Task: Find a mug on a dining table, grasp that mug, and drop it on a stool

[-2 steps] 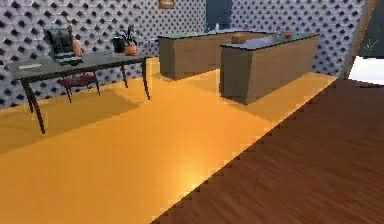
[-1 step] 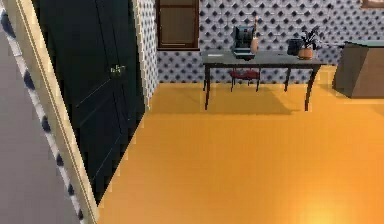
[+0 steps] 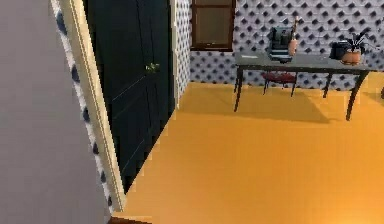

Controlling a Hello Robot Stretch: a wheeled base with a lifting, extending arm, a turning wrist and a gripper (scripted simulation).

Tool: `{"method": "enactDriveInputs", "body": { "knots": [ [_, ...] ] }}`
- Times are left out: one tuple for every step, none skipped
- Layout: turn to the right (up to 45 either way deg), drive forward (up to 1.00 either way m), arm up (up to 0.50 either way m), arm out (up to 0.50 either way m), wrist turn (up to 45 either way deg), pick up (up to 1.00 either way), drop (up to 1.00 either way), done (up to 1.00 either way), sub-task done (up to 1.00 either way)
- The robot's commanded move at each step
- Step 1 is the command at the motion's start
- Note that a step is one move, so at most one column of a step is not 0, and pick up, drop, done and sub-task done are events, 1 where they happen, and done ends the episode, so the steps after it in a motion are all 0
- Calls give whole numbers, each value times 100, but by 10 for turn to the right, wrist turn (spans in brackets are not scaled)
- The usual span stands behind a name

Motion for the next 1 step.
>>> {"method": "enactDriveInputs", "body": {
  "knots": [
    [0,40,0,0,0,0,0,0,0]
  ]
}}
